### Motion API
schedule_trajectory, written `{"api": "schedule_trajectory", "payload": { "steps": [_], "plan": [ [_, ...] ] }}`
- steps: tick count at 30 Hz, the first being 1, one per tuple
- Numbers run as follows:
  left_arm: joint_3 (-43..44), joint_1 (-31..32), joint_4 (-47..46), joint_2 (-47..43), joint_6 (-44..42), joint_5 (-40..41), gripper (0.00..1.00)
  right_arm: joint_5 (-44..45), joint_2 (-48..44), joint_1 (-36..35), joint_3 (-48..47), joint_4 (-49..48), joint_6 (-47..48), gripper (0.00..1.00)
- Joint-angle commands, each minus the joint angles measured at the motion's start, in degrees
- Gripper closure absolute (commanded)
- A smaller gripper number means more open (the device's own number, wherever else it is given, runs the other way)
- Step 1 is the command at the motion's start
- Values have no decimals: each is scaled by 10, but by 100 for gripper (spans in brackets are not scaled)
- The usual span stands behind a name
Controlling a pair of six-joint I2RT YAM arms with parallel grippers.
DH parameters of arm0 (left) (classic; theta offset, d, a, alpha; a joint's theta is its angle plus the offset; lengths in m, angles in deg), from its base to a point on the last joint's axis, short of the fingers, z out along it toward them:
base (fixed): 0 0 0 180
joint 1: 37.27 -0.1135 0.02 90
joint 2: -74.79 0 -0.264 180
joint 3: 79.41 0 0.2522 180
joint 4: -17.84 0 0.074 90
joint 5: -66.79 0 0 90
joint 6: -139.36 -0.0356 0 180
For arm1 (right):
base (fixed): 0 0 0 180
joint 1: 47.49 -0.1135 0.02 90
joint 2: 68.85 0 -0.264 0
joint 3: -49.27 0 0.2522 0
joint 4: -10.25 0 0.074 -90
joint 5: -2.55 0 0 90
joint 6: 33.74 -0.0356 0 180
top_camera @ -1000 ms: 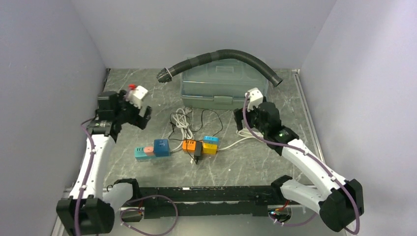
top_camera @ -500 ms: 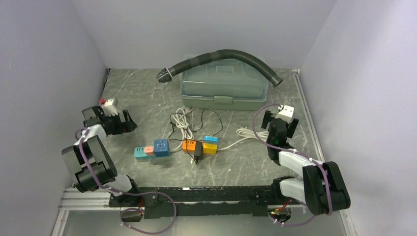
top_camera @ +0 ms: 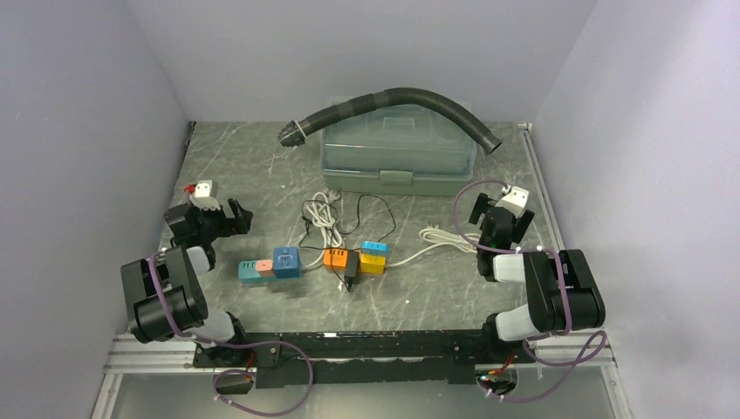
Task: Insert the plug
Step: Reset both arms
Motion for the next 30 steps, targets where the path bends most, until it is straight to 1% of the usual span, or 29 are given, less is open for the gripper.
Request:
{"api": "schedule_trajectory", "payload": {
  "steps": [1,4,6,9,10,11,12,13,14,16,17,18,20,21,23,26,30],
  "plan": [
    [-18,52,-145,15,28,45,0,-27,-4,3,-8,-80,6,0],
    [-20,97,-171,28,21,85,0,-66,-7,2,35,-147,28,0],
    [-36,120,-222,46,7,108,0,-68,24,-6,62,-245,46,0],
    [-49,133,-270,88,2,131,0,-67,29,-10,28,-179,48,0],
    [-51,133,-308,113,6,134,0,-75,35,-7,22,-174,47,0],
    [-36,133,-306,128,10,130,0,-83,33,-3,20,-164,42,0],
    [-15,142,-233,113,4,149,0,-93,31,3,16,-152,34,0],
    [-14,160,-218,108,-19,182,0,-98,32,8,16,-155,34,0],
    [-17,165,-249,123,-16,187,0,-100,32,9,16,-152,33,0],
    [-11,166,-214,107,-21,188,0,-102,30,10,16,-152,33,0],
    [-14,165,-219,112,-19,187,0,-102,28,10,18,-154,33,0],
    [-20,165,-253,119,-15,188,0,-103,27,10,20,-156,34,0],
    [-17,165,-223,108,-18,188,0,-102,25,10,23,-162,35,0],
    [-17,165,-223,106,-18,189,0,-101,25,10,24,-164,36,0],
    [-23,165,-252,116,-15,189,0,-101,25,10,24,-163,35,0],
    [-18,165,-230,109,-18,188,0,-101,25,10,25,-163,36,0],
    [-22,165,-247,115,-17,189,0,-101,26,10,25,-165,36,0]
  ]
}}
